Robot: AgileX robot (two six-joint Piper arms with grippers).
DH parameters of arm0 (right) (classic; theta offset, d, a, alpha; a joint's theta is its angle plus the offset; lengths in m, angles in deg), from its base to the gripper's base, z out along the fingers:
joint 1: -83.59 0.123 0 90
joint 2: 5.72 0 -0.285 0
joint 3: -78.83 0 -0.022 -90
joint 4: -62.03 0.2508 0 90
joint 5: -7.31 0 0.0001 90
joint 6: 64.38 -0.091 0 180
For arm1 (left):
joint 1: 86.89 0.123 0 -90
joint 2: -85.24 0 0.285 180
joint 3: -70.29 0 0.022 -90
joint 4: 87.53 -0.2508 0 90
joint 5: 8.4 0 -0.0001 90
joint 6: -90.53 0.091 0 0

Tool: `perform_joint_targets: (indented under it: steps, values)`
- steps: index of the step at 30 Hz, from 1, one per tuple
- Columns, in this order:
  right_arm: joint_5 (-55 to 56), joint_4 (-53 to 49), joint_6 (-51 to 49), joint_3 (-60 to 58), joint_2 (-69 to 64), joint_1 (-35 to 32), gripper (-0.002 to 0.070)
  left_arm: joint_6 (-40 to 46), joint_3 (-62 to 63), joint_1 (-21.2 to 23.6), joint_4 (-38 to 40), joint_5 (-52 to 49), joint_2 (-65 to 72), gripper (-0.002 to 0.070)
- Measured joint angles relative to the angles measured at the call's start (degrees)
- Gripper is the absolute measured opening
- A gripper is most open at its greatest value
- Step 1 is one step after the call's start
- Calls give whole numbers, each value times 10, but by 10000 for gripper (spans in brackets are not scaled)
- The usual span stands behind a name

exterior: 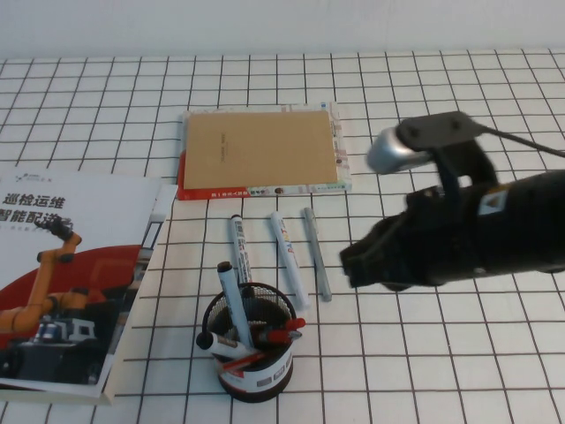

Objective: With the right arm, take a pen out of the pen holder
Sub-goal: 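Take a marker out of the pen holder and lay it on the table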

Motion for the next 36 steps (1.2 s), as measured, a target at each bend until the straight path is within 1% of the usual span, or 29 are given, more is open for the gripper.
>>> perform_joint_targets:
  steps: [6,8,11,16,18,21,25,36]
  values:
    - [12,-6,-10,81,-84,86,-15,0,0,0,0,0,0,-3]
    - [12,-7,-18,103,-110,107,-2,0,0,0,0,0,0,-3]
    - [12,-7,-21,129,-140,133,66,0,0,0,0,0,0,-3]
    - [11,-7,-48,155,-170,142,300,0,0,0,0,0,0,-3]
    - [12,-9,-58,159,-177,142,341,0,0,0,0,0,0,-3]
    - [31,-9,-72,162,-181,145,348,0,0,0,0,0,0,-3]
    - [60,-16,-81,163,-185,146,331,0,0,0,0,0,0,-3]
    - [80,-30,-84,163,-220,146,325,0,0,0,0,0,0,-3]
